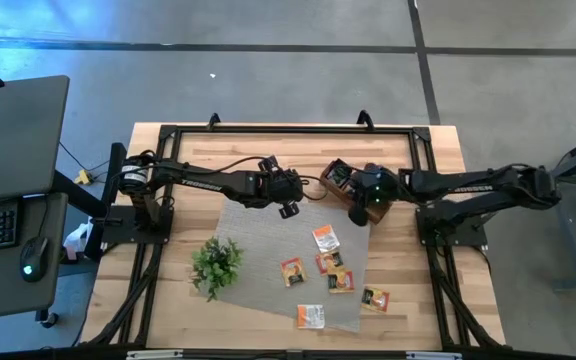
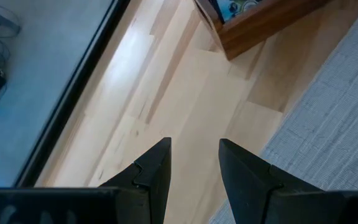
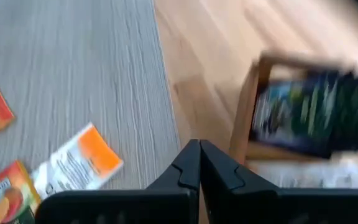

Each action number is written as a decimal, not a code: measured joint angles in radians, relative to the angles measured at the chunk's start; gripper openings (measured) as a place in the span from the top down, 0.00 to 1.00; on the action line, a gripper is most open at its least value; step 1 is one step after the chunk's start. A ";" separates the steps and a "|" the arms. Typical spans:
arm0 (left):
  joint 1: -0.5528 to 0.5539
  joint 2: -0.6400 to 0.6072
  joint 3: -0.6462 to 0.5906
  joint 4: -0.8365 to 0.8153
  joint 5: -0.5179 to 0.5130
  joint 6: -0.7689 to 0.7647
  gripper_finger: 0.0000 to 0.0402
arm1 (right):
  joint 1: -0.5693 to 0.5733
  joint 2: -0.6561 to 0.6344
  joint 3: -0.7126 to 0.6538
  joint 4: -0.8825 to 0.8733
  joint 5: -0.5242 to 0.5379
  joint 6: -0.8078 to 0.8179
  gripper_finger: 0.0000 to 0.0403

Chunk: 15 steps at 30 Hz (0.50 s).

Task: Pick & Place Tea
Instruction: Put the orange tea bag into the middle section of the wooden organizer

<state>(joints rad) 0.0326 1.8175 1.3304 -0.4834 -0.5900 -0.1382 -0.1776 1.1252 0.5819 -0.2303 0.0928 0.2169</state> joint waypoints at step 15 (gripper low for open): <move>0.000 0.000 0.000 -0.018 0.106 -0.002 0.67 | 0.123 0.001 -0.079 0.199 -0.176 -0.083 0.87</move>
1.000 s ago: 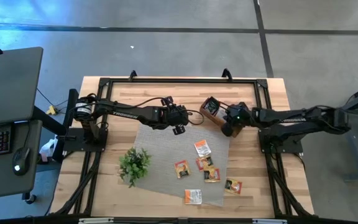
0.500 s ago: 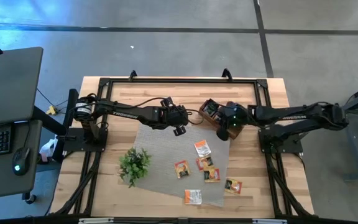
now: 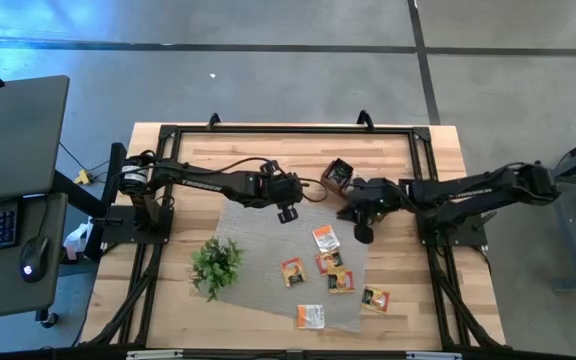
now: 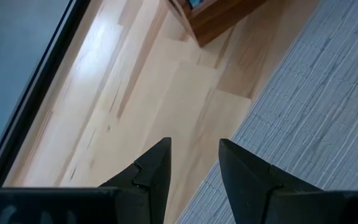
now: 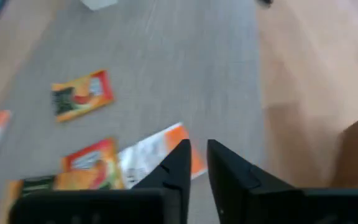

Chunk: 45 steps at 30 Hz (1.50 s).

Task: Pick & Place Tea
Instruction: Put the orange tea bag into the middle section of the wooden organizer

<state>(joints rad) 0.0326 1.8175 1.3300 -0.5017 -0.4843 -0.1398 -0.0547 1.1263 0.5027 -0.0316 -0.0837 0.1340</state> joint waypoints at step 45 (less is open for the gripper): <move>0.000 0.000 0.000 -0.122 0.107 -0.135 0.67 | 0.094 0.438 -0.039 0.255 -0.135 0.678 0.92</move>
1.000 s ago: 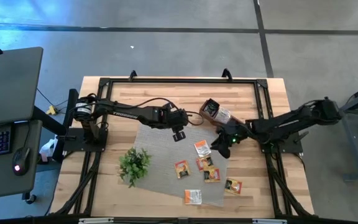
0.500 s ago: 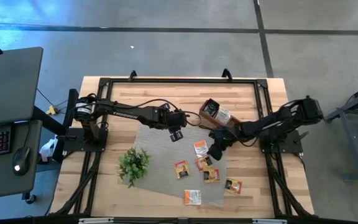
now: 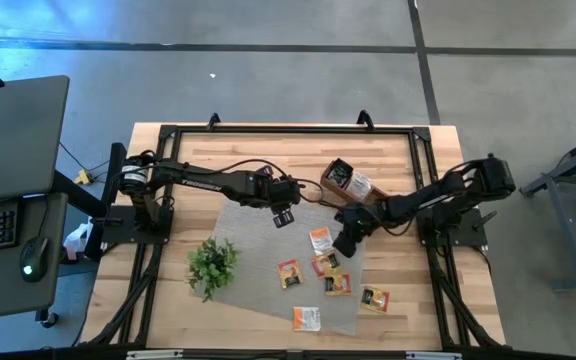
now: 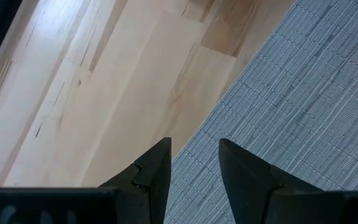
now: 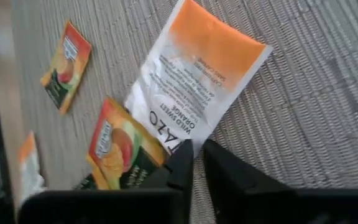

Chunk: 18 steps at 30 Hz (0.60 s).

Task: Pick & Place Tea
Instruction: Put the orange tea bag into the middle section of the wooden organizer

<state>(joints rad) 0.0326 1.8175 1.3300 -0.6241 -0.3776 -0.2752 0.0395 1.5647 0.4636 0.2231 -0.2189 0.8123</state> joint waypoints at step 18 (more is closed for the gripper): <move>0.000 0.000 0.000 0.080 0.052 0.037 0.67 | -0.083 0.000 0.099 -0.116 -0.090 -0.325 0.99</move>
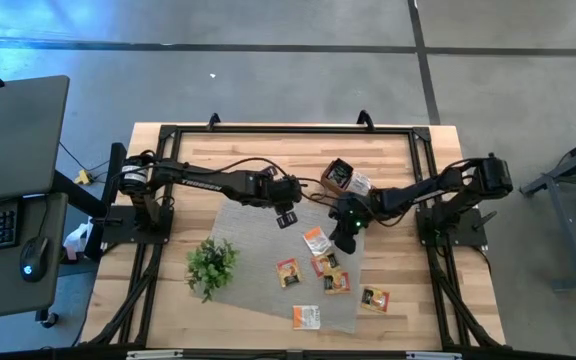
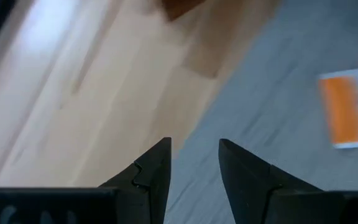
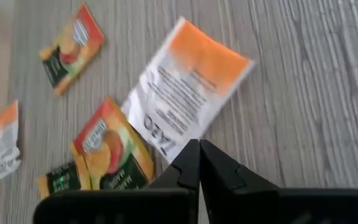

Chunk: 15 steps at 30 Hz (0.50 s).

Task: Pick & Place Tea
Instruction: Put the orange tea bag into the middle section of the wooden organizer

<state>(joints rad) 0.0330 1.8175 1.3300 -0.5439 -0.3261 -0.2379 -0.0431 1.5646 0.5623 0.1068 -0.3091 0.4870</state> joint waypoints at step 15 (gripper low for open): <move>-0.012 0.048 0.004 0.101 0.217 0.050 0.67 | 0.027 0.001 0.044 -0.099 -0.003 0.164 0.79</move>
<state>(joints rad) 0.0208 1.8658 1.3341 -0.4426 -0.1094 -0.1880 -0.0162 1.5660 0.6060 0.0078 -0.3117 0.6511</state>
